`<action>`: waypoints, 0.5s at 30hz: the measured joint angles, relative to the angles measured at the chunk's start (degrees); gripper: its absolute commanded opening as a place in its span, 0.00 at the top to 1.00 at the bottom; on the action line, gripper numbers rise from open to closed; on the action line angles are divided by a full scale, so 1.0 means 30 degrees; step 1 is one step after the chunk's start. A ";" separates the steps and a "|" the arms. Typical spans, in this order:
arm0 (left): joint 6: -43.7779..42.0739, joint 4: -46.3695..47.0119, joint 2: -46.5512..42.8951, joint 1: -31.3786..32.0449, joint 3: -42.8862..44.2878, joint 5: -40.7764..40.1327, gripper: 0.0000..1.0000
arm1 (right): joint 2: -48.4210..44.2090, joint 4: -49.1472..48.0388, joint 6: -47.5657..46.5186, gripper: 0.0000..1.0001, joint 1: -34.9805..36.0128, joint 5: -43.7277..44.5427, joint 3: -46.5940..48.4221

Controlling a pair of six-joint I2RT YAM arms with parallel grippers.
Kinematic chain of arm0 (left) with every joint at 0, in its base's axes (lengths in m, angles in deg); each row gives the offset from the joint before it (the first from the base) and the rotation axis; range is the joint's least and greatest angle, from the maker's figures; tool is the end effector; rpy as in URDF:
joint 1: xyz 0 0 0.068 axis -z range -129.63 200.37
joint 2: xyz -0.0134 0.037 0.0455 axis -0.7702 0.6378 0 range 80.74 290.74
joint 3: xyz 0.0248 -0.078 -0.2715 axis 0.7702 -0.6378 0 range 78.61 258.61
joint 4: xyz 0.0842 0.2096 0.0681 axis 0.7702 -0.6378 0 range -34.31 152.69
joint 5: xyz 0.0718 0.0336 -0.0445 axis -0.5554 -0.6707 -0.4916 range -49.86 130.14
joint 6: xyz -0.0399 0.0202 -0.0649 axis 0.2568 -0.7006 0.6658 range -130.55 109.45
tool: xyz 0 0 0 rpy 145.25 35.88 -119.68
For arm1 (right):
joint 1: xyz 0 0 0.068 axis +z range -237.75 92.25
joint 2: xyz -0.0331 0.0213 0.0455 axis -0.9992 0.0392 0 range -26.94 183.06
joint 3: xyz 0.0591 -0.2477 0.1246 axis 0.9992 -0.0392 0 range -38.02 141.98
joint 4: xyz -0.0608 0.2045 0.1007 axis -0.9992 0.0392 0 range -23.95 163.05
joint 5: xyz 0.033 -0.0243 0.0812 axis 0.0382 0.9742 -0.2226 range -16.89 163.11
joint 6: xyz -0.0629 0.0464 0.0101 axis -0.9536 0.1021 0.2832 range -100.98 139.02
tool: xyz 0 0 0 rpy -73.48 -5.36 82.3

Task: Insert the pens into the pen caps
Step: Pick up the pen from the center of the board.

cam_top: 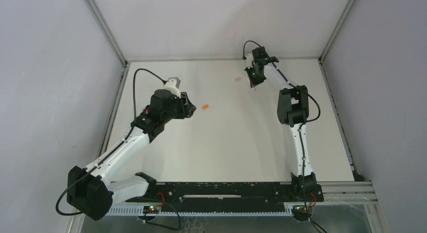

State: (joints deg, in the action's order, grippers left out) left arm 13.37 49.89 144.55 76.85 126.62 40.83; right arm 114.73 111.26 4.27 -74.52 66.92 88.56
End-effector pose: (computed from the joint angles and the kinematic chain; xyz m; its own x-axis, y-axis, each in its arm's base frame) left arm 0.2221 -0.1115 0.2912 -0.5762 -0.1659 -0.8003 0.2425 0.9004 -0.3613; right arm 0.5156 0.1287 0.1627 -0.7465 -0.4354 -0.5031 -0.4856 0.8735 -0.0354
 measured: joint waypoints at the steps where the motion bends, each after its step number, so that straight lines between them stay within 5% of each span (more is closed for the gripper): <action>1: 0.0000 -0.0066 0.0066 0.0000 0.0044 -0.0007 0.47 | 0.0175 0.0015 -0.0029 0.82 -0.0015 -0.0015 0.0233; 15: -0.0153 -0.0510 0.1413 0.0000 0.1617 0.0415 0.44 | 0.1749 -0.0102 -0.0211 0.65 -0.0036 -0.0036 0.2215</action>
State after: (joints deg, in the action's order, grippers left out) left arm 12.92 48.36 148.79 76.85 131.47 42.07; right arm 119.97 110.96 3.64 -74.63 66.81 95.20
